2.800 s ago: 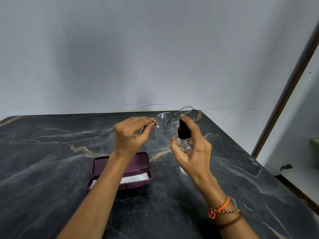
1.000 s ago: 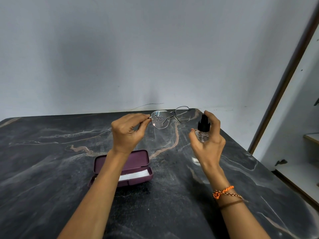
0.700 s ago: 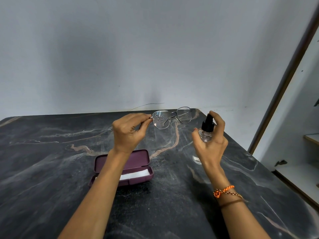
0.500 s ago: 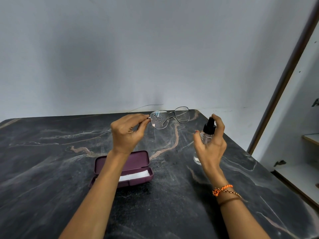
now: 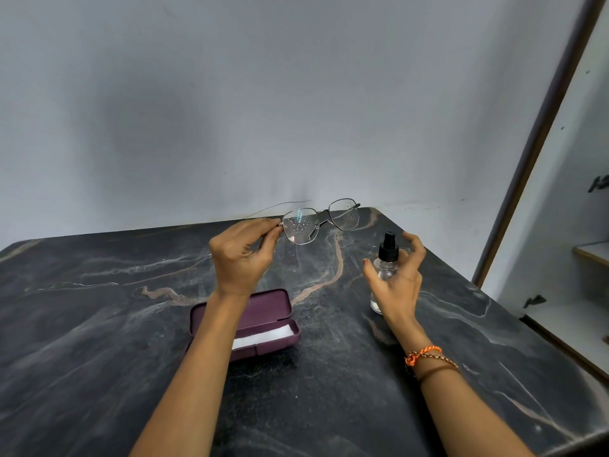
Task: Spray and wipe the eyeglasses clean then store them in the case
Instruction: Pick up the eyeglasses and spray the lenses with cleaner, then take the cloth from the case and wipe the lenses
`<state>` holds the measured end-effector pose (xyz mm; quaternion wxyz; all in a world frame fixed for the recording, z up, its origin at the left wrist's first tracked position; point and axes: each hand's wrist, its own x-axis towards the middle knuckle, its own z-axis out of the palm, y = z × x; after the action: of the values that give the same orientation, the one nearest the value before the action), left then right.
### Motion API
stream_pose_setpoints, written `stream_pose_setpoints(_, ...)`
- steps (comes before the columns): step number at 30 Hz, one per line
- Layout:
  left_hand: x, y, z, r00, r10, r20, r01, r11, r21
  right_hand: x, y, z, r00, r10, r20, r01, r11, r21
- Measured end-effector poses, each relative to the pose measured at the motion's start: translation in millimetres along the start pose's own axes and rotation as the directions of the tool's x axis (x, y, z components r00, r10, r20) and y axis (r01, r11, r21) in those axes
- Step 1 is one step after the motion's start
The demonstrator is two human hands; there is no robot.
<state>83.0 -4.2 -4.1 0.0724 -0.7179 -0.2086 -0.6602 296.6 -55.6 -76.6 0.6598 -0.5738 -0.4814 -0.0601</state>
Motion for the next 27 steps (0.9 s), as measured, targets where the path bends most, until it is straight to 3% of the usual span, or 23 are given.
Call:
stream_pose_setpoints(13, 1, 2, -13, 1.000, 0.014, 0.006, -0.014, 1.000, 0.010, -3, -15, -7, 0.987, 0.034, -0.155, -0.047, 0.996, -0.081)
stream_pose_setpoints(16, 3, 1, -26, 1.000, -0.008, -0.016, 0.008, 1.000, 0.026, -4, -31, -10, 0.952, -0.084, -0.293, 0.040, 0.987, -0.153)
stream_pose_setpoints(18, 5, -3, -39, 0.998, -0.032, -0.061, 0.034, 0.999, 0.041, -7, -46, -7, 0.934, -0.178, -0.309, 0.143, 0.981, -0.133)
stream_pose_setpoints(20, 6, -7, -53, 0.995, -0.049, -0.090, 0.054, 0.997, 0.055, -13, -63, -1, 0.932, -0.315, -0.178, 0.315, 0.949, -0.029)
stream_pose_setpoints(23, 7, -16, -78, 0.987, -0.094, -0.129, 0.102, 0.993, 0.062, -26, -88, 15, 0.865, -0.422, 0.272, 0.410, 0.906, 0.104)
stream_pose_setpoints(25, 9, -23, -94, 0.981, -0.120, -0.150, 0.128, 0.990, 0.051, -31, -98, 28, 0.748, -0.242, 0.618, 0.326, 0.945, -0.024)
stream_pose_setpoints(27, 9, -29, -106, 0.979, -0.122, -0.162, 0.131, 0.990, 0.051, -33, -102, 39, 0.613, -0.023, 0.789, 0.315, 0.924, -0.218)
